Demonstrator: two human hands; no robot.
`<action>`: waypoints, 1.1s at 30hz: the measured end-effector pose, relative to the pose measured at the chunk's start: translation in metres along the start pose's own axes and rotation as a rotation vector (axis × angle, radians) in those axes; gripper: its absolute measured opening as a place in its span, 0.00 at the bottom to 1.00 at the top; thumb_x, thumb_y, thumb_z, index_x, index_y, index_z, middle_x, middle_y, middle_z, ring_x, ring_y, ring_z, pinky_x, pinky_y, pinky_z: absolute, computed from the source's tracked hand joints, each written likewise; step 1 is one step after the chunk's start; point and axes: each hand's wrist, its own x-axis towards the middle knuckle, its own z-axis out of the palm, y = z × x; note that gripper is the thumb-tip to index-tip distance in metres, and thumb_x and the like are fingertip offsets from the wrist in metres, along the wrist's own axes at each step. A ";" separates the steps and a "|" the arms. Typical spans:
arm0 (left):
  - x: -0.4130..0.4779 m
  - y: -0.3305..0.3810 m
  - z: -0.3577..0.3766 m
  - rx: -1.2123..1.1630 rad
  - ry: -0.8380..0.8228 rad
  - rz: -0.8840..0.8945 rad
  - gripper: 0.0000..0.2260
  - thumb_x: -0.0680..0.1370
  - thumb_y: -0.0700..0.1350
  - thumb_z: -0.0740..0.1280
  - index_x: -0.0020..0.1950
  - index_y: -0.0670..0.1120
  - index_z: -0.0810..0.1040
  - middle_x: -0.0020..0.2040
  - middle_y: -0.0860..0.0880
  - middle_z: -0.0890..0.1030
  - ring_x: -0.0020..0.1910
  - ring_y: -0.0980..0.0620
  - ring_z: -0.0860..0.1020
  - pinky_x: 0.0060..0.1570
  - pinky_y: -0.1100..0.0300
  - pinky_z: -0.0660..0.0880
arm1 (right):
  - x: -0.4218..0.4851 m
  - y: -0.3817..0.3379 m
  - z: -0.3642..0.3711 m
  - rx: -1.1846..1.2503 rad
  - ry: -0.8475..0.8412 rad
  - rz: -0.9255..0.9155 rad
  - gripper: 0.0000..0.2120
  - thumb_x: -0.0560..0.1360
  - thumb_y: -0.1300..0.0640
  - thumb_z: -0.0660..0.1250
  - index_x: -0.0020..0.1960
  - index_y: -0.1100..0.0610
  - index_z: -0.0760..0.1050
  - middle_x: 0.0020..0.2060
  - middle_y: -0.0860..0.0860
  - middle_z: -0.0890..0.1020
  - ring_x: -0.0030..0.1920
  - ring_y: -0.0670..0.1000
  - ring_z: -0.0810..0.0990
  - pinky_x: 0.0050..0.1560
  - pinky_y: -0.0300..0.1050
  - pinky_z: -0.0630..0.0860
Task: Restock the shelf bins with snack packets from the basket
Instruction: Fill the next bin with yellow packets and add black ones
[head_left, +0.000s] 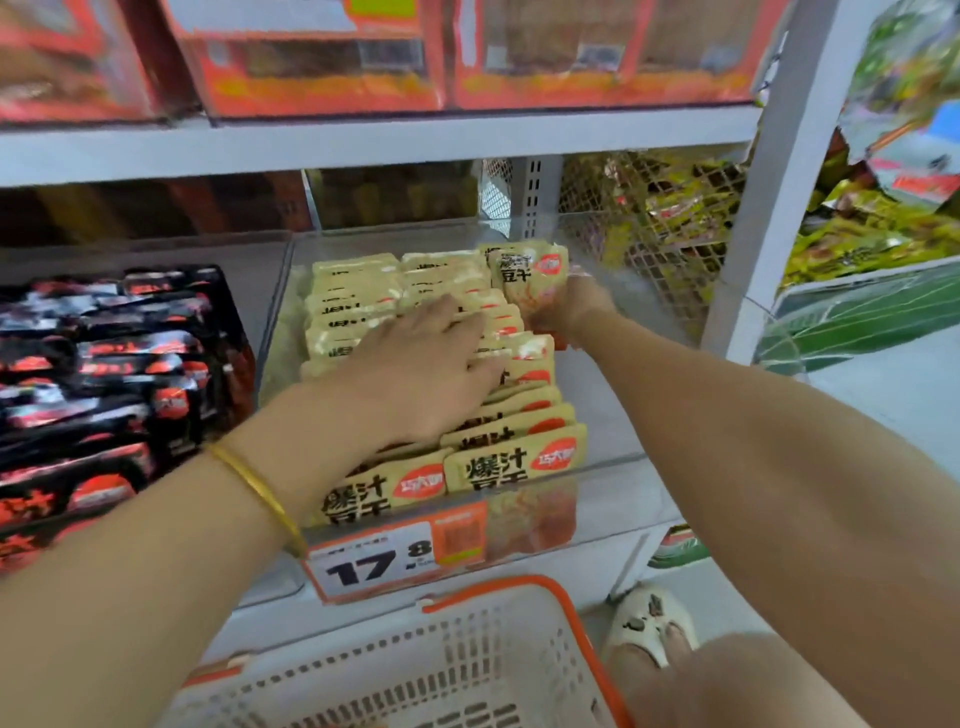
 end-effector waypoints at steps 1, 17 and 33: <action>-0.001 -0.001 0.001 -0.007 0.008 0.007 0.27 0.81 0.60 0.45 0.78 0.52 0.44 0.78 0.48 0.40 0.77 0.49 0.41 0.75 0.51 0.43 | 0.004 0.001 0.005 -0.006 -0.011 0.008 0.15 0.74 0.53 0.69 0.35 0.59 0.67 0.37 0.54 0.76 0.34 0.48 0.79 0.35 0.38 0.76; -0.067 0.001 -0.005 -0.445 0.518 0.110 0.19 0.80 0.53 0.58 0.71 0.50 0.69 0.74 0.54 0.63 0.73 0.60 0.57 0.68 0.68 0.50 | -0.090 -0.021 -0.060 -0.064 0.102 -0.224 0.16 0.77 0.52 0.66 0.37 0.63 0.74 0.31 0.56 0.81 0.24 0.48 0.79 0.34 0.45 0.78; -0.192 -0.087 0.228 0.031 -0.283 -0.101 0.10 0.78 0.45 0.57 0.50 0.46 0.77 0.50 0.46 0.79 0.49 0.46 0.78 0.42 0.55 0.73 | -0.294 0.068 0.275 -0.355 -1.058 -0.126 0.12 0.80 0.60 0.59 0.38 0.61 0.69 0.36 0.51 0.71 0.38 0.52 0.70 0.32 0.35 0.66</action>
